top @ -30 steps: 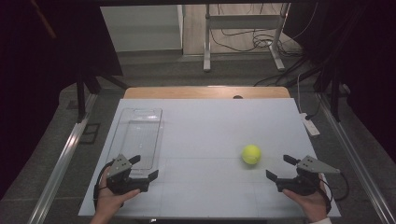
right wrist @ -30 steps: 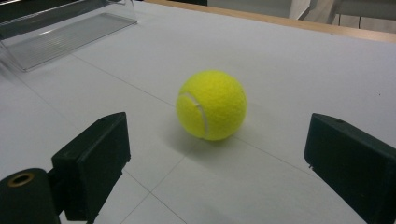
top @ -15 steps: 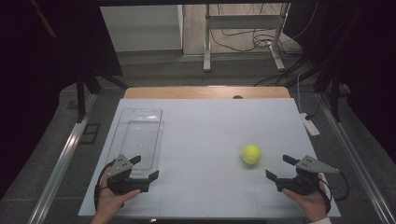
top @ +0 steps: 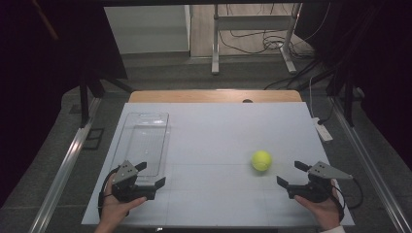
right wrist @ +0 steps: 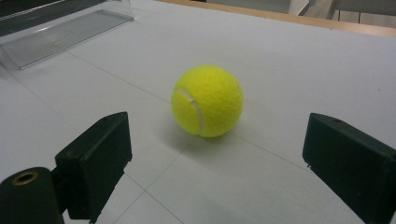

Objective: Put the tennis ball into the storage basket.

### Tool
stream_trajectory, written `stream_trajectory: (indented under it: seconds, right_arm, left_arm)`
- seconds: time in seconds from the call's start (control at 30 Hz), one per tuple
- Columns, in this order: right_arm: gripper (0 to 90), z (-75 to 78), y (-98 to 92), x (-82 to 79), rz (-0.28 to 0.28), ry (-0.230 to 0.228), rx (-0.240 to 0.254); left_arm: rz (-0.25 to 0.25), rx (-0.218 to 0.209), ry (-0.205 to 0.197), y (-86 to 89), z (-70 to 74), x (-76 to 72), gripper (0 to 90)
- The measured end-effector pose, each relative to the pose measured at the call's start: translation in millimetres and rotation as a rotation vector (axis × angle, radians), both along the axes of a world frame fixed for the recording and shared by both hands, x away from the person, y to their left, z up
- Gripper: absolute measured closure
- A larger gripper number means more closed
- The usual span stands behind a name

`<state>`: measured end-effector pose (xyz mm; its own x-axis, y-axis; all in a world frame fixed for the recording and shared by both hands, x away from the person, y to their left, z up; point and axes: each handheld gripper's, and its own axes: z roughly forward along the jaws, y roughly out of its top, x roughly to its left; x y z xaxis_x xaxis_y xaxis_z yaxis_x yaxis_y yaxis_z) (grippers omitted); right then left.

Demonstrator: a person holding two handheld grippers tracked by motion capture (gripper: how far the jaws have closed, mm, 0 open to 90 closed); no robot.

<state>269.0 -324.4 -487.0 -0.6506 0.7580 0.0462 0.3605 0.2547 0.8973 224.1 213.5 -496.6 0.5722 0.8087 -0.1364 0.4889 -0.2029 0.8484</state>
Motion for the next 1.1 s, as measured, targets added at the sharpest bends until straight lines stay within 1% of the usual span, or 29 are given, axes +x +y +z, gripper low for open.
stream_trajectory:
  seconds: [0.4, 0.7, 0.9, 1.0, 1.1]
  right_arm:
    - [8.2, -1.8, 0.7, 0.6, -0.001, 0.009, -0.001]
    - [8.4, -2.8, 0.7, 1.2, -0.007, 0.013, -0.010]
    - [8.3, -3.0, 0.4, 1.4, -0.007, 0.014, -0.010]
    - [8.4, -2.5, 0.2, 1.2, -0.009, 0.013, -0.010]
    - [8.4, -3.0, 0.2, 1.6, -0.009, 0.014, -0.012]
  left_arm:
    - [-0.011, -0.004, 0.001, -3.1, 5.3, 0.8, 9.0]
    - [-0.028, 0.004, 0.017, -6.6, 7.9, 3.1, 8.6]
    - [-0.034, 0.001, 0.017, -9.6, 11.1, 5.0, 8.6]
    - [-0.039, 0.009, 0.012, -10.6, 13.5, 6.2, 8.7]
    - [-0.037, 0.007, 0.013, -10.5, 14.4, 7.0, 9.1]
